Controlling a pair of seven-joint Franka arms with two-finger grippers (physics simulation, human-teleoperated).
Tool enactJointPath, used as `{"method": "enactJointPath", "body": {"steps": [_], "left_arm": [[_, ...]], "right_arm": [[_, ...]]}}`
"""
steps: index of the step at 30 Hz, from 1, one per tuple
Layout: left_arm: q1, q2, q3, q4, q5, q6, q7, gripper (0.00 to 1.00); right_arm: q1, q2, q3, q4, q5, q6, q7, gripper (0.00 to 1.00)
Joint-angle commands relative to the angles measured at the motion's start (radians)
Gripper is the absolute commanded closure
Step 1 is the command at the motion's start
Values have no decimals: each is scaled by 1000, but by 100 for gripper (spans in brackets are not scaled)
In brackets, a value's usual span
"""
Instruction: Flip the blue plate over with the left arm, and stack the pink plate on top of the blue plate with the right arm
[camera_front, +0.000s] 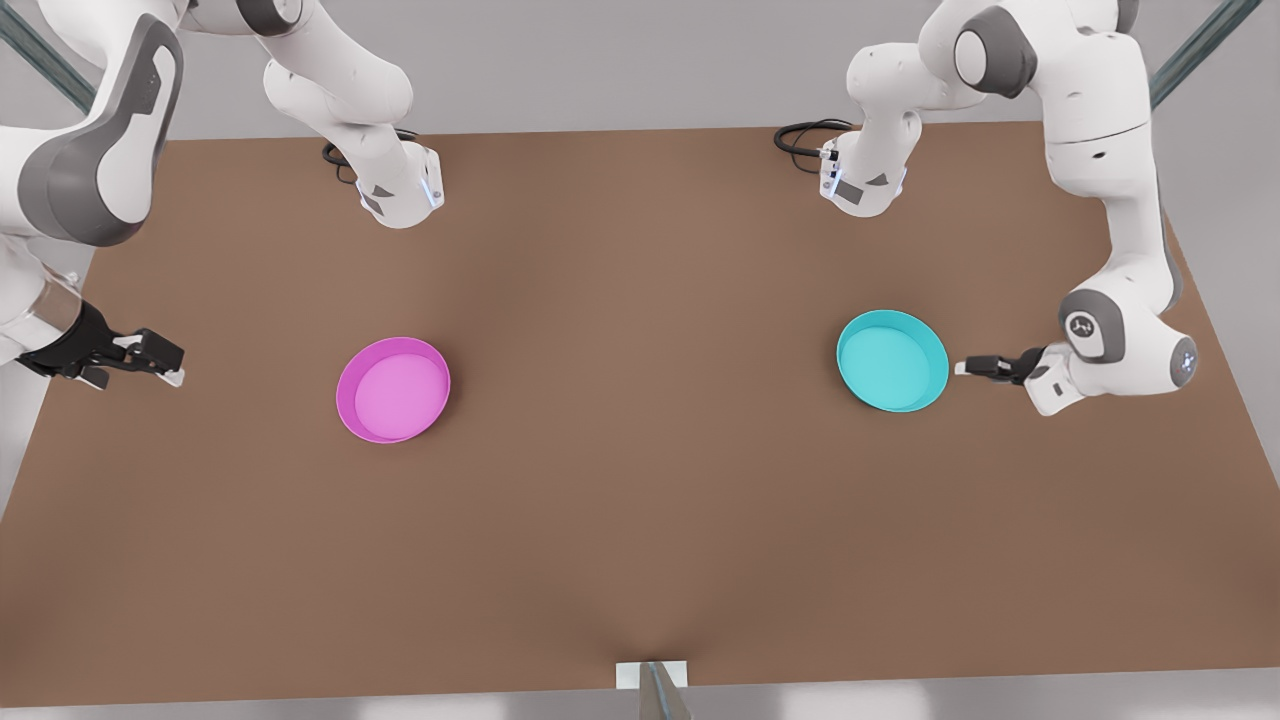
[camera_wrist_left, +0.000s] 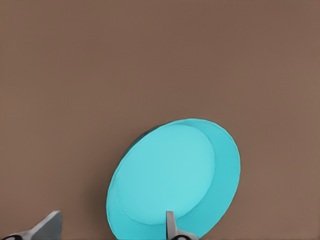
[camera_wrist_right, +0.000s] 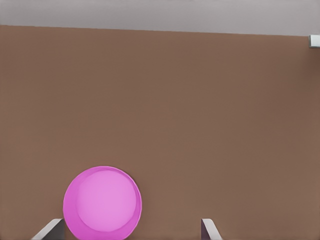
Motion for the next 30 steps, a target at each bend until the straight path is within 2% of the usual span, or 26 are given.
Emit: {"method": "enactJointPath", "body": {"steps": [1, 5, 14, 16, 18, 30], "left_arm": [[0, 0, 0, -13, -25, 17, 18, 0], [0, 41, -1, -39, -22, 83, 115, 0], [-15, 89, -32, -44, -48, 100, 118, 1], [-15, 92, -37, -44, -48, 102, 118, 25], [-15, 100, -38, -40, -48, 102, 118, 37], [-25, 141, -44, -33, -67, 128, 118, 54]], "right_arm": [[-1, 0, 0, 0, 0, 0, 0, 0], [1, 1, 0, 0, 2, 0, 2, 0], [1, 1, 0, 0, 3, 0, 2, 0], [1, 1, 0, 0, 3, 0, 2, 0], [1, 1, 0, 2, 3, 0, 3, 0], [-1, 3, 0, 0, 3, 2, 2, 0]]}}
